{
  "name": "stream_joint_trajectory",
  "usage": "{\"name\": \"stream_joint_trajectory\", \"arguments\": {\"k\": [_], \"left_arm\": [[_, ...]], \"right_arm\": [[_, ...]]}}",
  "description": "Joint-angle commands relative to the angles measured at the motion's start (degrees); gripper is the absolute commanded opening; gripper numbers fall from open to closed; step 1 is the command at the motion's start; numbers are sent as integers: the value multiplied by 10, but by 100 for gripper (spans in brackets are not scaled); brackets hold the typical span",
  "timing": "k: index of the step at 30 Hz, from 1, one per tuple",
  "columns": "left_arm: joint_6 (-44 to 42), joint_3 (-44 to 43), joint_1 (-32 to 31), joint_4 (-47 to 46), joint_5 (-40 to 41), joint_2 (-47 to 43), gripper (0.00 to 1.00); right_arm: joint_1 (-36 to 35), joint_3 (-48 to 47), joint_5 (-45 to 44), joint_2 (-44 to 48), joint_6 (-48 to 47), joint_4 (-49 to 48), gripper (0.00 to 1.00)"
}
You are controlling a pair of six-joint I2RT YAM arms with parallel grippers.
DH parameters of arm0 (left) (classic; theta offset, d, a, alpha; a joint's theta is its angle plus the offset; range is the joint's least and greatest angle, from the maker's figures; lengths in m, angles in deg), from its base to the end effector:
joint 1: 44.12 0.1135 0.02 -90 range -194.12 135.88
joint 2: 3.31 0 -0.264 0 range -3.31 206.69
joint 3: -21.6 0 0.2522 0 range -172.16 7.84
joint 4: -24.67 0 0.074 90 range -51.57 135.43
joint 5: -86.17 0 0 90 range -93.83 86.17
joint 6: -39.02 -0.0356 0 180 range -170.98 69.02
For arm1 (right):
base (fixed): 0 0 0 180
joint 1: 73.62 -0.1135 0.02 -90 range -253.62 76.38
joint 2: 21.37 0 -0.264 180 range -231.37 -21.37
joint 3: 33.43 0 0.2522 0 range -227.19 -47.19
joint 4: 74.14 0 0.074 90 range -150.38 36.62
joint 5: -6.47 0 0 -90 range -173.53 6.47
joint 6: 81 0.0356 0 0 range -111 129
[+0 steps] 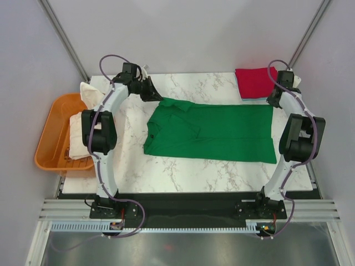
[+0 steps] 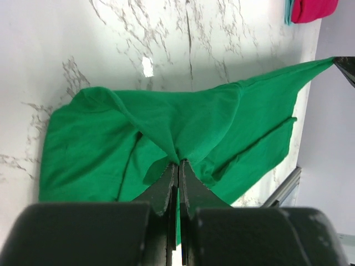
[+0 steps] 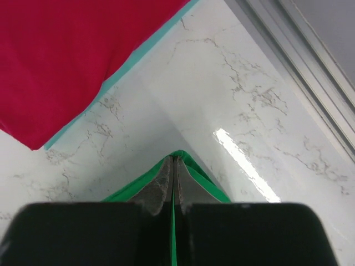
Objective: Fold and stack the t-shirts
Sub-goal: Fold the tshirt
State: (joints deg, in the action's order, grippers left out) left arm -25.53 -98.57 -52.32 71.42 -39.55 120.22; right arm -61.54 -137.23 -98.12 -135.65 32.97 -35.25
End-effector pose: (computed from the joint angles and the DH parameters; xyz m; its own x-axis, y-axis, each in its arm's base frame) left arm 0.4757 -0.0895 0.2398 -0.8947 -0.2236 -0.3866 0.1128 0.7244 -0.6801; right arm 0.4354 -0.1024 0.2260 -0.5307 0.5156 -0.6727 0.6331 0.7688 0.0899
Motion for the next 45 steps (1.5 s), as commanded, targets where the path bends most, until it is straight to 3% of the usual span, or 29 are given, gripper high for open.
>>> {"name": "stream_joint_trajectory", "arguments": {"k": [1,17,31,45], "left_arm": [[14,11,3,41,-30,-56,2],[-50,153,1,131,33,-154,2],[-51,199,-2,167,62,-187,2],[-50,270,-34,162,123,-178,2]], "right_arm": [[5,35,-30,64,-2,-22,0],[6,191,-32,143,33,-3,0],[18,220,-42,185,19,31,0],[17,277,-45,180,18,0,0]]}}
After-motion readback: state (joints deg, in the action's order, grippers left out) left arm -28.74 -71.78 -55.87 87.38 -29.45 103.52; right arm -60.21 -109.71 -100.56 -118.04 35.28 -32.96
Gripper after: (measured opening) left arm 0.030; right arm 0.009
